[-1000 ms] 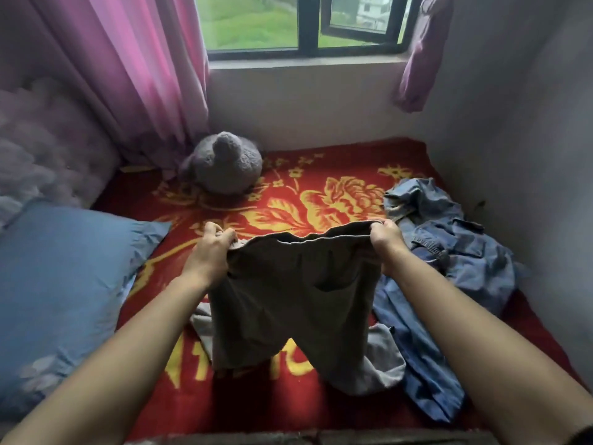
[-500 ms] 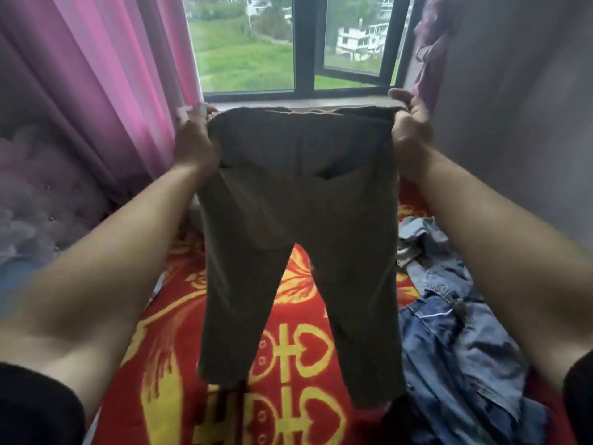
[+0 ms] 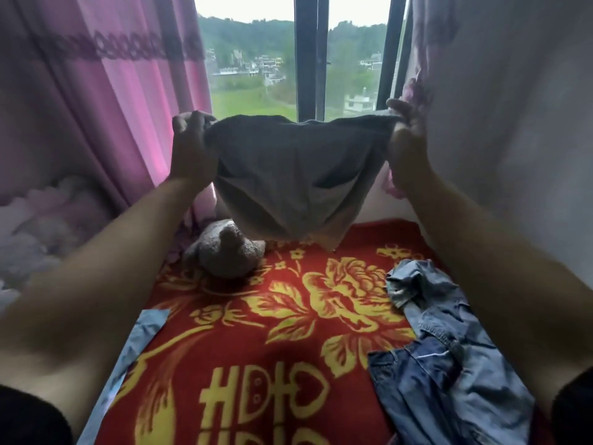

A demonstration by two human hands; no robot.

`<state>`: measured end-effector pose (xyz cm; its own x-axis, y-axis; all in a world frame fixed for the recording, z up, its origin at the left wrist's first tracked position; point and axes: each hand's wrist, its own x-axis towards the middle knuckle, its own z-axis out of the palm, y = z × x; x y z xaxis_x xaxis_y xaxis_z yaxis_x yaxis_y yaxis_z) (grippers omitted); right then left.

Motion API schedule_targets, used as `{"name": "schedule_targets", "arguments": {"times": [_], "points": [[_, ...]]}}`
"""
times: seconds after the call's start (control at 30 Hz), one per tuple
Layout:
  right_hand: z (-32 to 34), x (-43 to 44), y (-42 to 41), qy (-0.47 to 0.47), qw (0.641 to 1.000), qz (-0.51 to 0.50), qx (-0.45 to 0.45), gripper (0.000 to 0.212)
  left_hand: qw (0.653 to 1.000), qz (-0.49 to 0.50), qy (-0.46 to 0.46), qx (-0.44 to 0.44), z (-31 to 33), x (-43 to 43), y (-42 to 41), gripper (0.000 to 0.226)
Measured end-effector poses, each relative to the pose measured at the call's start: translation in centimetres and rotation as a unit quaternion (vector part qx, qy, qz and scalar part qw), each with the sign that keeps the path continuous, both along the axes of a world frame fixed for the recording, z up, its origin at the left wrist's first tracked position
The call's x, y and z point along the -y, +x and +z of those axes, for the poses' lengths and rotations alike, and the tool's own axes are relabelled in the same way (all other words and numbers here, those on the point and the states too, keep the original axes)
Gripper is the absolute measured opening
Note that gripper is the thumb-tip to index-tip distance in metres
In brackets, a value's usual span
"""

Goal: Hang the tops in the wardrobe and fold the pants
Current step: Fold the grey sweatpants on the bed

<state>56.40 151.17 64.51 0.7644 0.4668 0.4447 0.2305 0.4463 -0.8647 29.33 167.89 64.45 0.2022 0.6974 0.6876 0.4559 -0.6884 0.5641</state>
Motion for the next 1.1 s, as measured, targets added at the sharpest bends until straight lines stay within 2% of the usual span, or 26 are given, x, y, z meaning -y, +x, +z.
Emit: {"name": "schedule_targets", "arguments": {"times": [0.1,0.2,0.33,0.43,0.53,0.7,0.9,0.97,1.1], "points": [[-6.1,1.8,-0.3,-0.097,0.995,-0.004,-0.005,0.048,0.998,0.020,-0.016,-0.066,-7.4,2.8,-1.3,0.024],[-16.4,3.6,-0.3,-0.189,0.980,0.004,-0.066,0.033,0.973,0.032,-0.057,-0.221,-17.0,5.8,-3.0,0.026],[-30.2,7.3,-1.5,-0.372,0.918,0.028,-0.133,0.033,0.898,0.031,-0.132,-0.417,-29.7,10.9,-5.1,0.026],[-39.8,11.6,-2.7,-0.489,0.859,0.036,-0.146,0.038,0.843,0.006,-0.191,-0.503,-37.6,14.9,-6.1,0.029],[-45.8,16.2,-4.4,-0.577,0.806,0.039,-0.121,0.040,0.781,-0.010,-0.224,-0.582,-43.1,18.6,-7.0,0.032],[-51.9,22.1,-7.1,-0.674,0.733,0.081,-0.038,0.036,0.715,-0.016,-0.194,-0.672,-49.2,23.1,-8.3,0.034],[-60.4,28.0,-10.4,-0.771,0.617,0.146,0.056,0.033,0.682,-0.054,-0.229,-0.693,-59.1,27.7,-10.9,0.033],[-63.5,29.5,-11.7,-0.787,0.593,0.146,0.090,0.033,0.679,-0.063,-0.253,-0.686,-62.8,29.5,-11.8,0.029],[-69.0,31.6,-13.3,-0.795,0.567,0.153,0.151,0.033,0.657,-0.056,-0.306,-0.686,-68.4,31.8,-13.1,0.020]]}}
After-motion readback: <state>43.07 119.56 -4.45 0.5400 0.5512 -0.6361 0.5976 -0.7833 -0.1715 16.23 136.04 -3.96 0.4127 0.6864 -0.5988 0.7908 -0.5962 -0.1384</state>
